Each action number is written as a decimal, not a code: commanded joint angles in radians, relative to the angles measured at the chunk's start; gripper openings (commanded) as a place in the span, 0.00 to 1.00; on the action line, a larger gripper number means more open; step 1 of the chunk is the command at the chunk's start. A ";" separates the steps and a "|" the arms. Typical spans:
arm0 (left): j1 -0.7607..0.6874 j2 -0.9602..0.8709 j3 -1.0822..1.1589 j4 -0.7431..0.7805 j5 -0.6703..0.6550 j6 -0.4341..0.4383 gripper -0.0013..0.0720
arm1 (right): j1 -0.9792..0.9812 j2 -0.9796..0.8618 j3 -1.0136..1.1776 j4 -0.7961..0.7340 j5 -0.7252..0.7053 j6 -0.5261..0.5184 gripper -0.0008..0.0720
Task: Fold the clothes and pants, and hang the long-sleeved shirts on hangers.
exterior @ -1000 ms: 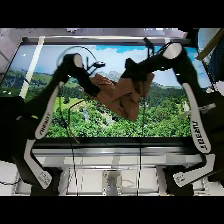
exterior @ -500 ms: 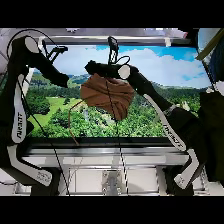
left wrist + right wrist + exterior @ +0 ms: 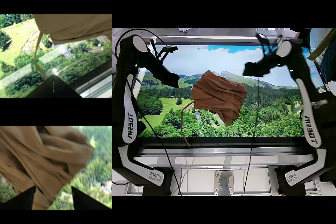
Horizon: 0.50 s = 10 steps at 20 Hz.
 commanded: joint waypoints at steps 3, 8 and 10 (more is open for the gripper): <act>0.000 0.000 0.000 -0.003 0.000 -0.035 0.04 | -0.112 0.079 -0.524 0.303 -0.334 0.100 0.86; -0.003 0.000 0.000 -0.003 0.000 -0.035 0.04 | -0.106 -0.071 -0.739 0.887 -0.376 -0.226 0.97; -0.003 0.001 0.000 -0.004 0.000 -0.035 0.04 | -0.094 -0.099 -0.735 0.920 -0.394 -0.227 0.97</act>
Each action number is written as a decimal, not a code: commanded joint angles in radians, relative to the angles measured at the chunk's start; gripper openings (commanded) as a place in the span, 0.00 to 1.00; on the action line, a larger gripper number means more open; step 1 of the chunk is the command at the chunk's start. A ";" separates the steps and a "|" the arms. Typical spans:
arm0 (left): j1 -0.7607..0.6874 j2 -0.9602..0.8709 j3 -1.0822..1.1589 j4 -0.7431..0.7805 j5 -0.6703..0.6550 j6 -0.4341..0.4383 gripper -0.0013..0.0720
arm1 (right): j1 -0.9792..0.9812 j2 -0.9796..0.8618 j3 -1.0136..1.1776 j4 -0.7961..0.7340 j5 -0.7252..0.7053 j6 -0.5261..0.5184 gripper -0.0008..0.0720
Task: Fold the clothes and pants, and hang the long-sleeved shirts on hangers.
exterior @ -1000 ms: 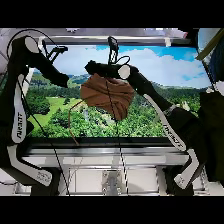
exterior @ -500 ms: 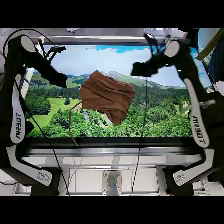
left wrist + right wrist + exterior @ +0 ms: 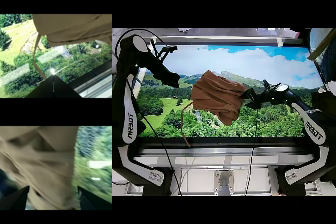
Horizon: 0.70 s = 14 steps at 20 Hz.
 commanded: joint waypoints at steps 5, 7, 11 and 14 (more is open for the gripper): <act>-0.014 0.000 0.000 0.000 0.000 -0.002 0.04 | 0.085 -0.052 -0.061 0.197 -0.173 -0.073 0.97; -0.023 0.000 0.000 0.000 0.000 -0.002 0.04 | 0.126 -0.052 -0.056 0.200 -0.177 -0.071 0.96; -0.029 0.000 0.000 0.000 0.000 -0.002 0.04 | 0.199 -0.053 0.003 0.198 -0.227 -0.076 0.94; -0.029 0.000 0.000 0.000 0.000 -0.002 0.04 | 0.206 -0.053 0.105 0.199 -0.259 -0.128 0.03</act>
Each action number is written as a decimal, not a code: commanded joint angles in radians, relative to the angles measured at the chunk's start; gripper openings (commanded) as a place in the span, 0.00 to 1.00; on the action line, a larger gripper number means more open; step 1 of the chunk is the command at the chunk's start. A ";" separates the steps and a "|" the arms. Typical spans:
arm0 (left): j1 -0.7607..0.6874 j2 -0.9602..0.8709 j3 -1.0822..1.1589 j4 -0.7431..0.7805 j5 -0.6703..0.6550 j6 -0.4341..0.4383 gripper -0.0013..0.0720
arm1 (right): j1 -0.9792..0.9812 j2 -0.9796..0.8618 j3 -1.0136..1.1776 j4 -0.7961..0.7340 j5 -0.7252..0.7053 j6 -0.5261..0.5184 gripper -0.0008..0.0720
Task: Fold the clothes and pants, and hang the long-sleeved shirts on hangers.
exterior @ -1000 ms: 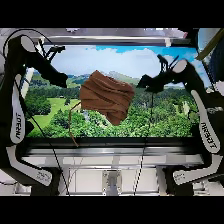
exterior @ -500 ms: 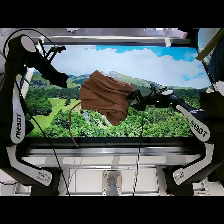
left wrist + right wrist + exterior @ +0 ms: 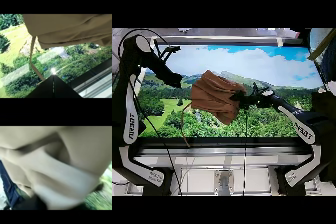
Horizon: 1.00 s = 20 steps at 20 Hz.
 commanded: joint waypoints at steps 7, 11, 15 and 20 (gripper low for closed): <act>-0.002 0.000 0.000 0.001 0.000 0.000 0.04 | -0.274 0.056 0.458 -0.143 0.361 0.007 0.03; -0.002 0.000 0.000 0.001 0.015 0.000 0.04 | -0.563 0.144 0.610 -0.294 0.629 0.176 0.03; -0.002 0.000 0.000 0.000 0.043 0.000 0.04 | -0.890 0.281 0.724 -0.480 0.867 0.257 0.03; -0.002 0.000 0.000 0.000 0.054 -0.030 0.04 | -1.387 0.389 0.872 -0.555 1.075 0.291 0.02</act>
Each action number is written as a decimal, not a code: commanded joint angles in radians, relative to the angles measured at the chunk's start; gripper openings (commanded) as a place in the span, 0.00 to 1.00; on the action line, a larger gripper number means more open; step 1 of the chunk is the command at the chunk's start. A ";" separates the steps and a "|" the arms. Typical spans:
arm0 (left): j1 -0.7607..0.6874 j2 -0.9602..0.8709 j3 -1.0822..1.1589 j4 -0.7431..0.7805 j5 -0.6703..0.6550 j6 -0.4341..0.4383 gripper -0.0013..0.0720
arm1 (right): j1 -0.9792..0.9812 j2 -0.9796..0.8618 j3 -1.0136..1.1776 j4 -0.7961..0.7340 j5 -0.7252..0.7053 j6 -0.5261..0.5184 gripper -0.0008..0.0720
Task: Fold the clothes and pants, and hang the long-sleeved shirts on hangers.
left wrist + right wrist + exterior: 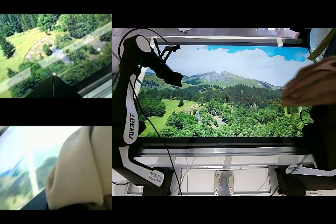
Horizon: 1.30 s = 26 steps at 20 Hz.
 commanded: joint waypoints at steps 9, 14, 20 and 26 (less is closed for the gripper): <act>-0.001 0.000 0.000 0.000 0.019 -0.124 0.04 | -0.500 0.112 -0.128 -0.674 0.148 -0.002 0.02; -0.001 0.000 0.000 0.000 0.019 -0.143 0.04 | -0.501 0.113 -0.224 -0.595 0.148 0.000 0.81; -0.001 0.000 0.000 -0.029 0.033 -0.174 0.04 | -0.438 0.126 -0.032 0.125 0.106 0.043 0.51; -0.001 0.000 0.000 -0.187 0.078 -0.179 0.04 | 0.274 0.178 -0.033 0.111 0.072 -0.160 0.03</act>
